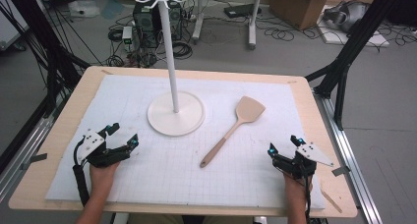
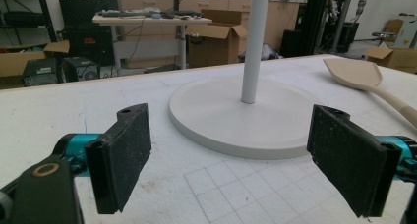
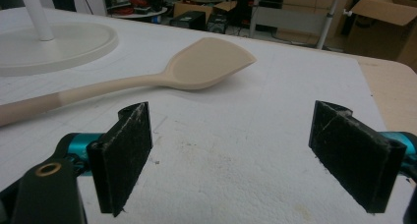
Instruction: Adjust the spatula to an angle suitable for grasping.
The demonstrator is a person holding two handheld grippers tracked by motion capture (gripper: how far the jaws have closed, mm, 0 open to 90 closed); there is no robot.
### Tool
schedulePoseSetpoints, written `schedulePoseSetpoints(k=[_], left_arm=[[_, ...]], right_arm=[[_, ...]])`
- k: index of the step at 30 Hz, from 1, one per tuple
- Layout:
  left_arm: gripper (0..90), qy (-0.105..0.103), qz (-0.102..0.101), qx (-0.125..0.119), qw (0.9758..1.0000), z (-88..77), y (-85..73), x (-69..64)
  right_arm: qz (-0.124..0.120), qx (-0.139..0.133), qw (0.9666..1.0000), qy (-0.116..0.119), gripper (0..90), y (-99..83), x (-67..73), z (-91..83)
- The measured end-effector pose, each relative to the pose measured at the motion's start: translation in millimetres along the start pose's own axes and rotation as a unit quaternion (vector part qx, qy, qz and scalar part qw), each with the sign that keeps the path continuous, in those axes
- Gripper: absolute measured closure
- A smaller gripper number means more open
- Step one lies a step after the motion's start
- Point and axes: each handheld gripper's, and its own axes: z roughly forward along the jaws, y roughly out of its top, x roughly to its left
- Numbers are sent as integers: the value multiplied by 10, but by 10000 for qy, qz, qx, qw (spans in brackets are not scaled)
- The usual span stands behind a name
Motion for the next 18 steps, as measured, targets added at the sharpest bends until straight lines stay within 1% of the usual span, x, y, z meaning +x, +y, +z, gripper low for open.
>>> schedulePoseSetpoints(k=[1, 2, 3, 4, 5, 6, 7, 8, 10, 11, 12, 13, 14, 15, 16, 17, 18], left_arm=[[173, 0, 0, 0, 10000, 0, 0, 0], [173, 5, -77, -16, 10000, -3, 2, 14], [173, 5, -77, -16, 10000, -3, 2, 14], [173, 45, -146, -20, 9999, -1, 3, 22], [178, 127, -455, 56, 9989, 4, 21, 36], [181, 99, -659, 66, 9978, 9, 41, 26], [183, 99, -659, 66, 9978, 9, 41, 26], [189, 58, -701, 61, 9975, 22, 76, 10], [190, -27, -621, 33, 9981, 68, 169, -56], [190, -115, -569, 28, 9983, 105, 221, -86], [189, -230, -589, 17, 9980, 150, 275, -122], [188, -503, -586, 37, 9970, 256, 375, -202], [188, -646, -544, 84, 9964, 318, 420, -249], [184, -744, -472, 144, 9960, 385, 464, -305], [186, -744, -472, 144, 9960, 385, 464, -305], [191, -953, -306, 273, 9946, 516, 532, -419], [195, -1101, -270, 333, 9930, 581, 560, -472]], right_arm=[[8, 3, 10000, -2, 156, 0, 0, -1], [23, 11, 10000, -5, 156, -1, 2, -2], [27, 12, 10000, -4, 156, 0, 2, -2], [27, 12, 10000, -4, 156, 0, 2, -2], [3, 11, 10000, -2, 156, 1, 0, 1], [5, 10, 10000, 2, 156, 1, 1, 1], [-3, 4, 10000, -8, 156, 0, 0, 2], [-7, 28, 10000, -27, 156, 2, 2, 1], [20, 63, 10000, -22, 156, 4, 4, 9], [41, 97, 9999, -16, 156, 6, 6, 11], [21, 94, 10000, -12, 156, 6, 5, 14], [10, 89, 10000, -23, 156, 6, 6, 15], [-7, 82, 10000, -32, 156, 6, 7, 16], [-6, 85, 10000, -35, 155, 6, 9, 16], [-24, 87, 10000, -38, 156, 6, 7, 15], [-29, 81, 10000, -41, 156, 6, 7, 15], [-45, 88, 9999, -51, 156, 6, 8, 14]])
